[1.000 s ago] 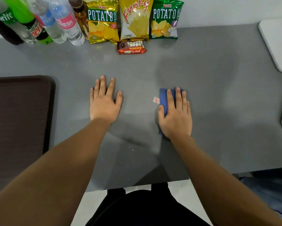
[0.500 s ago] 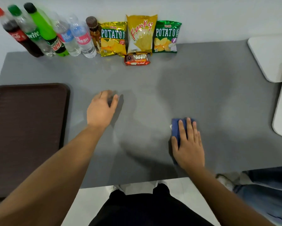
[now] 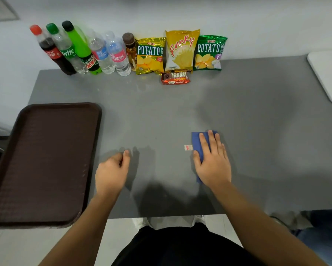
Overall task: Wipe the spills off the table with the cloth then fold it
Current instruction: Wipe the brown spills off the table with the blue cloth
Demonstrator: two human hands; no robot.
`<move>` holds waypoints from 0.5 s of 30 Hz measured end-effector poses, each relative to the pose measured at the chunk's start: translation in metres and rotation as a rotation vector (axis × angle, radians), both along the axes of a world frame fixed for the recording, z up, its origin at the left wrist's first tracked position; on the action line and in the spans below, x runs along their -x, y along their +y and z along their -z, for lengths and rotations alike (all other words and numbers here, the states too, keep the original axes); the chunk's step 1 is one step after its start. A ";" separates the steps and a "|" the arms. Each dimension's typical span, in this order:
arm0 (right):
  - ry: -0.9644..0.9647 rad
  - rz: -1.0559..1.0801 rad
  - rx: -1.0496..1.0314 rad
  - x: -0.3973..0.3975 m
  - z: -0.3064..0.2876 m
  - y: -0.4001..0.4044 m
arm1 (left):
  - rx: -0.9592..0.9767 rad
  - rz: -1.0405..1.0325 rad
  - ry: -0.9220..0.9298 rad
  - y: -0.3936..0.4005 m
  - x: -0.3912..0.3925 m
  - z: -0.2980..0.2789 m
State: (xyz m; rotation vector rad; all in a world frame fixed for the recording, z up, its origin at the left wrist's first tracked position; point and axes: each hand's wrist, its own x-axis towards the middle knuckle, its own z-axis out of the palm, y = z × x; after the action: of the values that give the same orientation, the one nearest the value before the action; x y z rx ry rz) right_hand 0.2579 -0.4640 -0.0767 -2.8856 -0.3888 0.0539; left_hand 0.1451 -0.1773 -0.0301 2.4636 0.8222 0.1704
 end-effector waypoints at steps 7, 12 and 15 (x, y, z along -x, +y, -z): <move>0.034 0.075 0.041 0.044 0.005 -0.015 | -0.033 0.030 -0.070 0.006 0.024 -0.006; 0.005 -0.050 0.065 0.091 0.009 0.026 | 0.005 0.044 -0.057 0.005 0.030 -0.005; 0.004 -0.152 0.029 0.081 0.009 0.067 | 0.000 0.075 -0.040 0.005 0.031 -0.004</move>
State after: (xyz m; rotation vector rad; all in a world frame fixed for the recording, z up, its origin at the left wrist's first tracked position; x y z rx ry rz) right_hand 0.1770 -0.3971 -0.0860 -2.8779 -0.6109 0.0906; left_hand 0.1136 -0.1720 -0.0259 2.4780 0.7125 0.1915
